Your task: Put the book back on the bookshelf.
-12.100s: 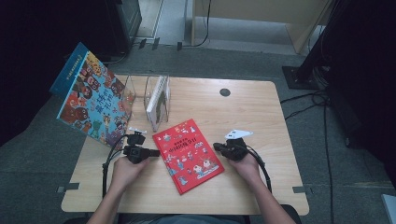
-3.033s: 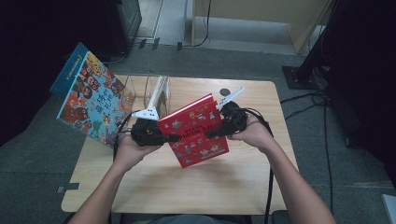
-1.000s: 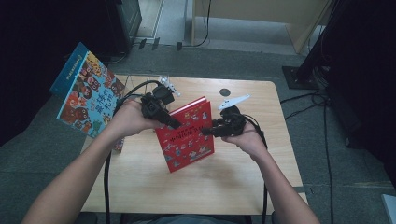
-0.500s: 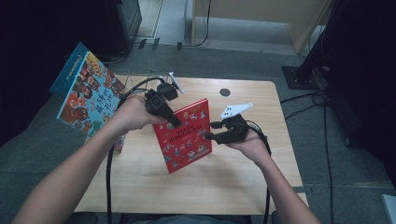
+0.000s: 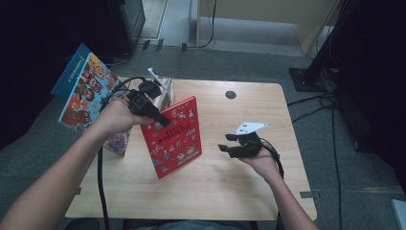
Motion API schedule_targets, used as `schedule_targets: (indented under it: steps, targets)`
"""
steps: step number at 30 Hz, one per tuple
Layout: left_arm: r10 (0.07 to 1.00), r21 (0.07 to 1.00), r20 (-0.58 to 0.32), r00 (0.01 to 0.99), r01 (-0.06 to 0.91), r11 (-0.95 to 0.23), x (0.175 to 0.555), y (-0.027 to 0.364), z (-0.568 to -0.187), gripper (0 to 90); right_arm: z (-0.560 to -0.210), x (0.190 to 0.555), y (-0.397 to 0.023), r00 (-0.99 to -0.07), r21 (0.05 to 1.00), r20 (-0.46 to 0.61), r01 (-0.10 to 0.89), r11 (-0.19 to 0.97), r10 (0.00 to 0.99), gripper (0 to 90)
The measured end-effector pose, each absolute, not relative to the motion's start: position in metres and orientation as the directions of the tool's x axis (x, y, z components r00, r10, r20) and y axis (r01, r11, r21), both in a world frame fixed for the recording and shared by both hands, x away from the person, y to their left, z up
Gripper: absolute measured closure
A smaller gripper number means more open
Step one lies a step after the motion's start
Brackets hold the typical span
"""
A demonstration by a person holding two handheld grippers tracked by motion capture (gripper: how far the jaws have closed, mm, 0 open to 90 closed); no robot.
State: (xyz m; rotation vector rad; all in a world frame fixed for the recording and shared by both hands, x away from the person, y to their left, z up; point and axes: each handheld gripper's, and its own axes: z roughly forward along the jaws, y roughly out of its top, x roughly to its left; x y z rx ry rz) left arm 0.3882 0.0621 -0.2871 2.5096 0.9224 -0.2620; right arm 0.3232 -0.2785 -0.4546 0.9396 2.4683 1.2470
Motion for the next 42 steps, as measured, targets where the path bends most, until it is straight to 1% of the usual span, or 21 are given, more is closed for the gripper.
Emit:
schedule_targets:
  steps: [4,6,9,14,20,23,26,32,37,42]
  targets:
    - [0.585,0.363,-0.341,0.736,0.677,-0.64,0.386,0.079,-0.283,79.3,-0.47,0.323,-0.277,-0.756,0.757,0.094,0.477,0.446,0.648,45.3]
    - [0.594,0.368,-0.34,0.729,0.684,-0.629,0.384,0.086,-0.281,79.3,-0.479,0.321,-0.277,-0.754,0.76,0.086,0.472,0.446,0.651,45.3]
    - [0.611,0.371,-0.344,0.713,0.701,-0.609,0.381,0.098,-0.278,79.3,-0.487,0.322,-0.275,-0.745,0.739,0.08,0.491,0.463,0.662,44.5]
    - [0.636,0.375,-0.355,0.685,0.727,-0.574,0.377,0.119,-0.277,79.3,-0.497,0.321,-0.275,-0.733,0.739,0.051,0.485,0.467,0.679,44.8]
    - [0.659,0.395,-0.353,0.665,0.744,-0.539,0.37,0.138,-0.274,79.2,-0.508,0.325,-0.276,-0.714,0.733,0.06,0.505,0.455,0.697,45.2]
    - [0.674,0.403,-0.368,0.641,0.763,-0.506,0.368,0.149,-0.273,79.3,-0.511,0.327,-0.276,-0.706,0.735,0.062,0.511,0.446,0.706,45.8]
    - [0.685,0.409,-0.365,0.631,0.769,-0.491,0.365,0.159,-0.271,79.3,-0.515,0.331,-0.276,-0.708,0.727,0.06,0.514,0.455,0.704,46.4]
    - [0.709,0.407,-0.38,0.594,0.795,-0.449,0.365,0.177,-0.271,79.3,-0.518,0.333,-0.277,-0.714,0.735,0.06,0.505,0.453,0.698,47.2]
    - [0.738,0.414,-0.386,0.553,0.819,-0.397,0.365,0.196,-0.269,79.3,-0.521,0.331,-0.276,-0.726,0.749,0.02,0.466,0.471,0.687,43.0]
    - [0.765,0.412,-0.395,0.509,0.842,-0.347,0.367,0.213,-0.266,79.2,-0.524,0.329,-0.276,-0.726,0.762,0.023,0.458,0.458,0.687,41.8]
